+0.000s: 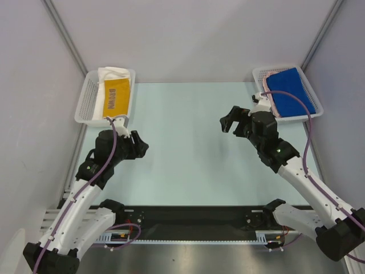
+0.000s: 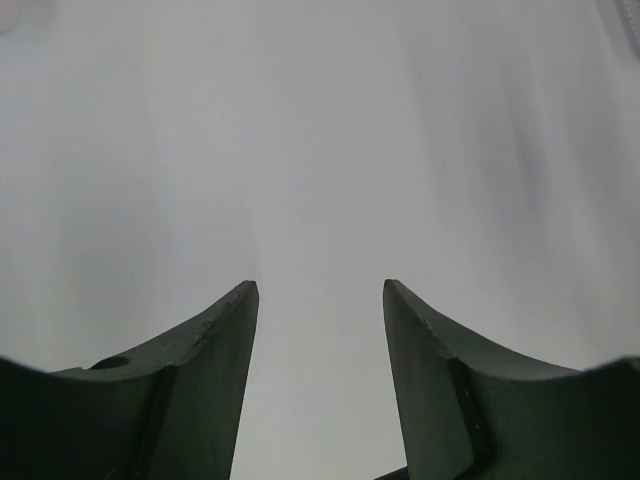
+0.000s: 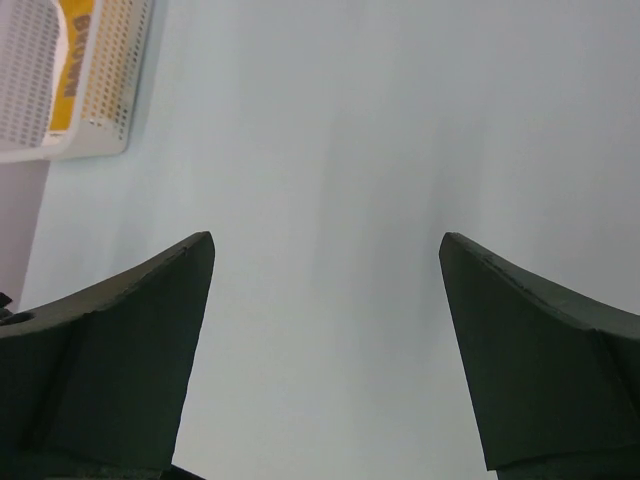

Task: Fold and stack the towels
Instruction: Grab crumpled towel

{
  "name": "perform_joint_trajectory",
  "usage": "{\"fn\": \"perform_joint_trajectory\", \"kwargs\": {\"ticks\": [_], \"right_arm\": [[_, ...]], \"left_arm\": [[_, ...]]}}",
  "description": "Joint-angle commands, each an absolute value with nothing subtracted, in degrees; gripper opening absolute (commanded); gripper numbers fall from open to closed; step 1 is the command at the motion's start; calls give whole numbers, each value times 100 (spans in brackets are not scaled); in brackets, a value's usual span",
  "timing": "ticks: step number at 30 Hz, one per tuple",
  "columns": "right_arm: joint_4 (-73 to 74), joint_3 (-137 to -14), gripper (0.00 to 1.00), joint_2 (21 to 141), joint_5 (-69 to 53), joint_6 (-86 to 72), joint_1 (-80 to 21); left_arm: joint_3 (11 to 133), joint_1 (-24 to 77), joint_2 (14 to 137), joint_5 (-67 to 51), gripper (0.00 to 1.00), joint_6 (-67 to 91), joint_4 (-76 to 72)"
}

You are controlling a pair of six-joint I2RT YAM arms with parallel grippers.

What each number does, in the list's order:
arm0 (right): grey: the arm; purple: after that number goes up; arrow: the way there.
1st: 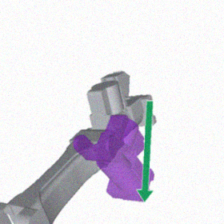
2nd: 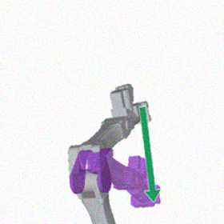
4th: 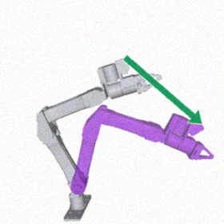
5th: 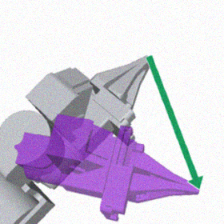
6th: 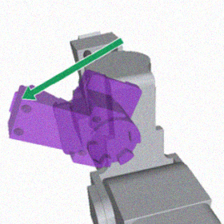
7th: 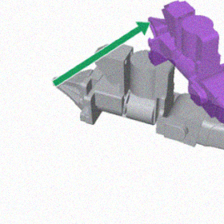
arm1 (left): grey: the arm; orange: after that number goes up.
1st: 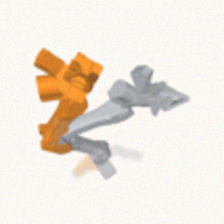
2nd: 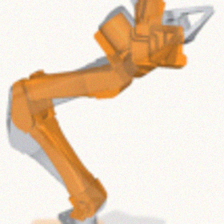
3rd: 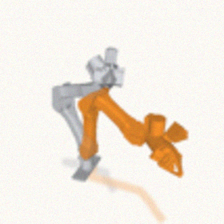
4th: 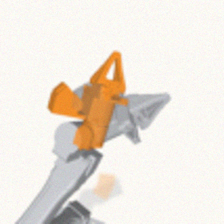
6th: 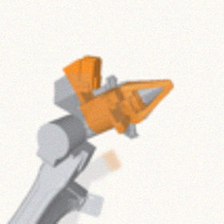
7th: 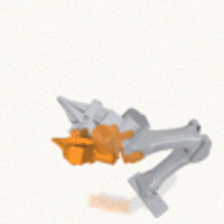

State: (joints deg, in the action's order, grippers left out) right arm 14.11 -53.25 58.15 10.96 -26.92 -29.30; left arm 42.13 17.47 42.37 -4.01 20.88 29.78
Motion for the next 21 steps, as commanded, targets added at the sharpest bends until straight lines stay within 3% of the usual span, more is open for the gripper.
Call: {"fn": "perform_joint_trajectory", "kwargs": {"ticks": [1,6,11,17,21], "right_arm": [[888,-5274,100,5564,800,-2646,-2821],[1019,-5352,100,5625,335,-2452,-2786],[1177,-5537,100,5906,62,-2233,-2742],[1283,-5704,100,6240,-281,-2250,-2681],[1266,-5678,100,6302,-509,-2303,-2654]], "left_arm": [[4342,1705,4245,-299,59,2030,2883],[4797,1705,4508,-18,63,2275,2892],[5729,1328,5534,1124,71,2847,2831],[6828,476,6993,2389,71,3489,2435],[7617,-304,8537,2312,65,3656,2162]]}}
